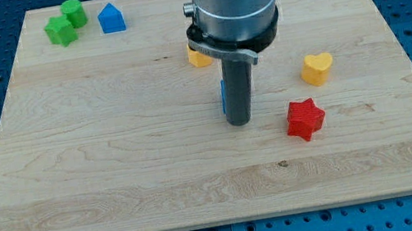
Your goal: Push the blue cube towards the left center
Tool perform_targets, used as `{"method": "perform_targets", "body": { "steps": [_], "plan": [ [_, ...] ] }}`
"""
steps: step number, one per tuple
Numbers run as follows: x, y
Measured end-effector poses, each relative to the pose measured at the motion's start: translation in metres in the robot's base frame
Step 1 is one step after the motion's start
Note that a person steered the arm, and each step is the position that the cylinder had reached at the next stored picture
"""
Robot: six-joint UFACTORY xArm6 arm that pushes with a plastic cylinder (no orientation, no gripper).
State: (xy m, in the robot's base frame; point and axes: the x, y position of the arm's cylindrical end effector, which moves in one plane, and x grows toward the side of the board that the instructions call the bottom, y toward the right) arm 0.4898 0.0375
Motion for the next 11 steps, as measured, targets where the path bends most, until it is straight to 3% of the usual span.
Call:
{"method": "perform_targets", "body": {
  "steps": [4, 6, 11],
  "plan": [
    [-0.032, 0.039],
    [-0.061, 0.001],
    [-0.045, -0.083]
  ]
}}
